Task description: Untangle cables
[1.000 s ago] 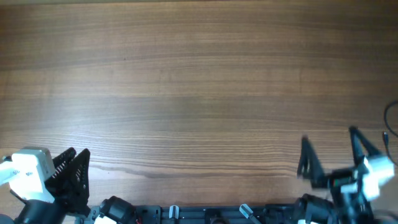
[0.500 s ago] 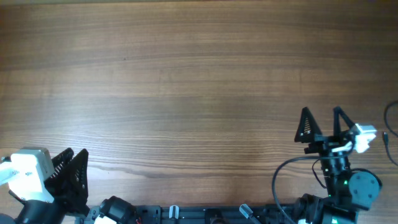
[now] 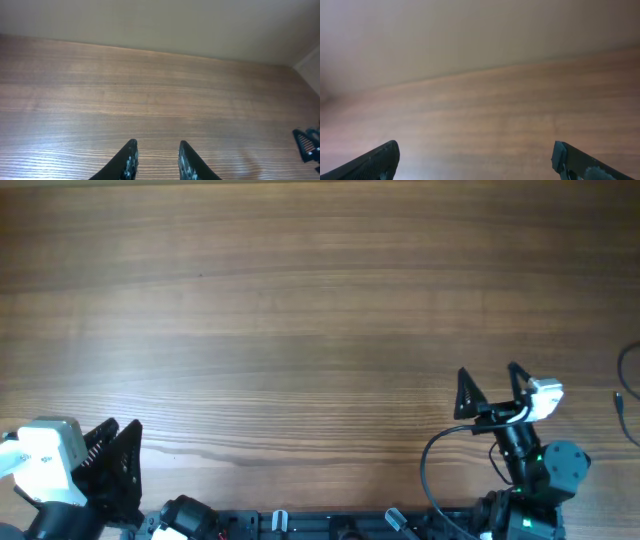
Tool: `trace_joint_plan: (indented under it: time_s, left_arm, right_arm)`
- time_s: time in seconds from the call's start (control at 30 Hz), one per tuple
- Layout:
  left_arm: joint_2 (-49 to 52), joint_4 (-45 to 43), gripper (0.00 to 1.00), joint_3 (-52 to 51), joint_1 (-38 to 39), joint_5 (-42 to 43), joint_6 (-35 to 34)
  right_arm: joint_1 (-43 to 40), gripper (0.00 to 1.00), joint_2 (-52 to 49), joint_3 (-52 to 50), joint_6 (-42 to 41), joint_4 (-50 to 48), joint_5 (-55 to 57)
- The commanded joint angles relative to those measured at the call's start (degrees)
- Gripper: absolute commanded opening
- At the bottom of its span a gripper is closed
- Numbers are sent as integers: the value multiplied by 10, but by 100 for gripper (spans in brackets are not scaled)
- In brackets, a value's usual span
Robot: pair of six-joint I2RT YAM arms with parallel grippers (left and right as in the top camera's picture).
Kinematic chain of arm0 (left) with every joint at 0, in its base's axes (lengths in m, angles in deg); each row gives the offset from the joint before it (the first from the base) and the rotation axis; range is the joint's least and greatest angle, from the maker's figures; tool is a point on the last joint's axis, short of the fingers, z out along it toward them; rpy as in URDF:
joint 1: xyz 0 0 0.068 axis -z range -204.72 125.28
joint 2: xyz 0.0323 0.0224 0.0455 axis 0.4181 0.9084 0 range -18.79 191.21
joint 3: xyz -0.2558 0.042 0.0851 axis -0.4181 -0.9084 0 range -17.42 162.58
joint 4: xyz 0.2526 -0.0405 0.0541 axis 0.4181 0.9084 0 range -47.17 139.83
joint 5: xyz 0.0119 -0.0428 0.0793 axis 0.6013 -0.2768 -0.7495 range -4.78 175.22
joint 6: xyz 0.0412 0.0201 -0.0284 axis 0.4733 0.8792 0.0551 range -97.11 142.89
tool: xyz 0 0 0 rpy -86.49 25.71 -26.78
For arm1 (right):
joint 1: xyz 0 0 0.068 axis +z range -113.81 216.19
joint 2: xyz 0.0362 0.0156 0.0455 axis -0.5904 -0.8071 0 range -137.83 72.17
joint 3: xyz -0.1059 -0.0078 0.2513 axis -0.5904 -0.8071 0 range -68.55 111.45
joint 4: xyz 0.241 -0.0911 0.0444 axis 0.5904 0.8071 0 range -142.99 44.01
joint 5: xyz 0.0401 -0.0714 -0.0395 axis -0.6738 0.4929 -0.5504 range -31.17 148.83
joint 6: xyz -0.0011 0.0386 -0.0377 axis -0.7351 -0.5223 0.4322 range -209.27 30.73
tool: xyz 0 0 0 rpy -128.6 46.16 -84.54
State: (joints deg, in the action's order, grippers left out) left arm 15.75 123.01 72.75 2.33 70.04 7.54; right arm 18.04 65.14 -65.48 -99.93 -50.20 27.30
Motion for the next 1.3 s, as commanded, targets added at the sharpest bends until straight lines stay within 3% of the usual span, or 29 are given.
trace_joint_plan:
  time_s: [0.0,0.9,1.27]
  left_arm:
    - [-2,0,28,1,1,-10,1]
    - [-2,3,26,1,1,-15,-2]
    - [-2,3,25,1,1,-25,-6]
  right_arm:
    - [9,100,-3,-8,63,1,-62]
    - [17,100,-3,-8,62,0,-24]
    - [128,100,68,-8,62,-5,-24]
